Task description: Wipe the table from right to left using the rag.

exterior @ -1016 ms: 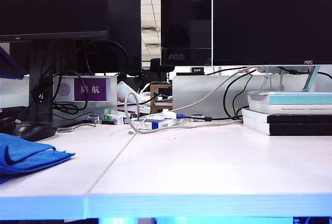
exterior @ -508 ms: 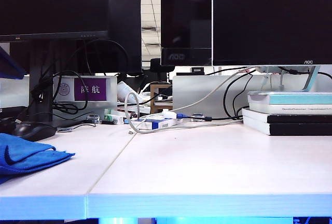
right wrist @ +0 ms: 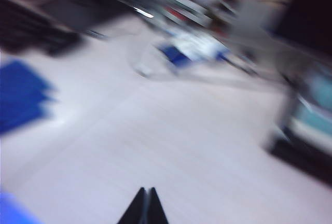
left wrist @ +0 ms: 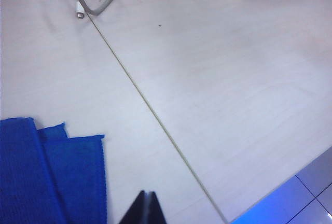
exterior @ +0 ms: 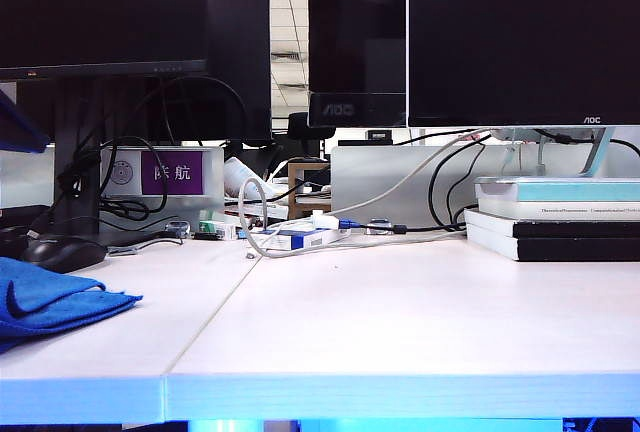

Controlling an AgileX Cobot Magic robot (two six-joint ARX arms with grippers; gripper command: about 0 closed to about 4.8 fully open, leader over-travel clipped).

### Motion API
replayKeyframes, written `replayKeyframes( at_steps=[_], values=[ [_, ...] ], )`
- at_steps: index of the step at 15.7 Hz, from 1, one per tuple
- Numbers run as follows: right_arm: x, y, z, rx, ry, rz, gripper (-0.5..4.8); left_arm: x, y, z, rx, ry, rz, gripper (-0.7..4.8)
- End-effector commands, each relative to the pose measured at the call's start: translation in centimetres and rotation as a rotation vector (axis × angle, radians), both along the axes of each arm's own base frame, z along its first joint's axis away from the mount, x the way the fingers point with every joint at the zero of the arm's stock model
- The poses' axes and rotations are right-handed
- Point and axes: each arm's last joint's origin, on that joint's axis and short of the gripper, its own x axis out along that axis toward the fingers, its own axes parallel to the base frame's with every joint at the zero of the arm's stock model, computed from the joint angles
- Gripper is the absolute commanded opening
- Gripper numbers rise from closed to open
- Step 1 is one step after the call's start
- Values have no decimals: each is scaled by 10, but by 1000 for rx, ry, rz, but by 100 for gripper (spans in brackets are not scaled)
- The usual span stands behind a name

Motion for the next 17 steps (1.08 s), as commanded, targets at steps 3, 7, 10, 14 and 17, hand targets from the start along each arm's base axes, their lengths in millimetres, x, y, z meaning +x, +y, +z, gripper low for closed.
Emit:
replayKeyframes(
  at_steps=[3,7,10,14,17],
  values=[
    [12,-28,-48,77,-90,-274,-5,0,0,2,-3,-11,-5,-5],
    [10,-45,-110,131,-127,-389,-5,0,0,2,-3,-11,-5,-5],
    [7,-49,-149,130,-101,-390,-5,0,0,2,-3,-11,-5,-5],
    [2,-57,-168,150,-142,-448,-5,0,0,2,-3,-11,-5,-5],
    [2,-61,-175,194,-137,-486,-5,0,0,2,-3,-11,-5,-5]
  ],
)
